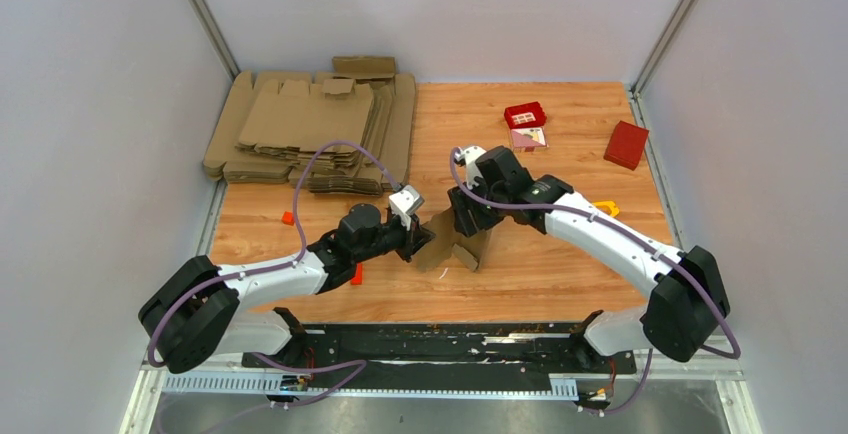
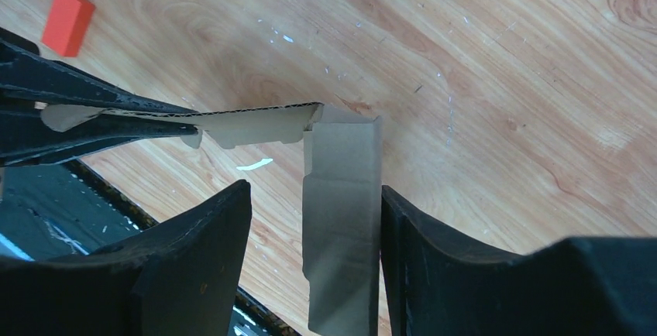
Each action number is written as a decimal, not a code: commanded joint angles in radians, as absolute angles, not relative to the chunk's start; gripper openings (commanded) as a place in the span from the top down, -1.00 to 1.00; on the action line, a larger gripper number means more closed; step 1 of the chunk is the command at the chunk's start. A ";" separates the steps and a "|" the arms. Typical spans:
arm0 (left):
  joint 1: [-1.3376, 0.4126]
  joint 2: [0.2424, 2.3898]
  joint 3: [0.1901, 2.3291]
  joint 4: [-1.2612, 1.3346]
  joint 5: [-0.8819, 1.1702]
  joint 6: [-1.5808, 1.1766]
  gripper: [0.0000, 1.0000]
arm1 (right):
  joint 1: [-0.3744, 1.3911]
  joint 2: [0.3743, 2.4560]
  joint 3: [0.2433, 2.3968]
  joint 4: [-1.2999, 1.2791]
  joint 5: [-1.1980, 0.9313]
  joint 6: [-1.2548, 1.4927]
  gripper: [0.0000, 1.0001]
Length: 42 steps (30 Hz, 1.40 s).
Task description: Fold the paper box
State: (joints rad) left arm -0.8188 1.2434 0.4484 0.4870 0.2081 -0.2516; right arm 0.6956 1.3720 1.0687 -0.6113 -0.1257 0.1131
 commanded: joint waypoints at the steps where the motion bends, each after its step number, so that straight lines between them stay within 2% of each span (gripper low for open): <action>1: -0.825 1.228 0.477 0.518 0.221 -0.241 0.84 | 0.737 1.394 1.128 -0.663 -0.031 0.094 -0.20; 4: -0.825 1.228 0.476 0.522 0.227 -0.244 0.83 | 0.759 1.416 1.149 -0.698 0.046 0.095 -0.17; 7: -0.825 1.224 0.476 0.521 0.225 -0.245 0.75 | 0.767 1.442 1.173 -0.733 0.084 0.099 -0.03; 10: -0.825 1.222 0.478 0.509 0.212 -0.248 0.47 | 0.768 1.449 1.171 -0.735 0.098 0.100 0.05; 15: -0.825 1.182 0.478 0.442 0.149 -0.248 -0.11 | 0.768 1.436 1.143 -0.718 0.105 0.118 0.19; 19: -0.825 1.125 0.481 0.386 0.089 -0.237 -0.41 | 0.768 1.413 1.113 -0.700 0.124 0.138 0.31; 22: -0.824 1.032 0.507 0.251 0.005 -0.235 -0.56 | 0.768 1.402 1.098 -0.695 0.130 0.146 0.34; 23: -0.824 0.991 0.520 0.184 -0.042 -0.239 -0.65 | 0.768 1.401 1.094 -0.694 0.132 0.150 0.35; 25: -0.824 0.900 0.537 0.062 -0.129 -0.268 -0.97 | 0.767 1.395 1.082 -0.689 0.139 0.165 0.35; 26: -0.824 0.852 0.536 0.017 -0.167 -0.300 -0.99 | 0.766 1.390 1.071 -0.683 0.145 0.172 0.35; 30: -0.824 0.674 0.451 -0.112 -0.191 -0.552 -1.00 | 0.757 1.354 1.022 -0.653 0.148 0.208 0.34; 32: -0.824 0.634 0.385 -0.079 -0.094 -0.700 -0.82 | 0.746 1.334 0.992 -0.635 0.145 0.232 0.34; 34: -0.825 0.647 0.330 -0.020 0.008 -0.810 -0.59 | 0.735 1.315 0.966 -0.613 0.133 0.254 0.34; 37: -0.848 0.718 0.256 0.114 0.114 -0.969 -0.39 | 0.730 1.286 0.930 -0.576 0.107 0.287 0.33; 42: -0.976 0.824 0.230 0.238 0.006 -1.053 -0.27 | 0.728 1.273 0.898 -0.560 0.108 0.334 0.33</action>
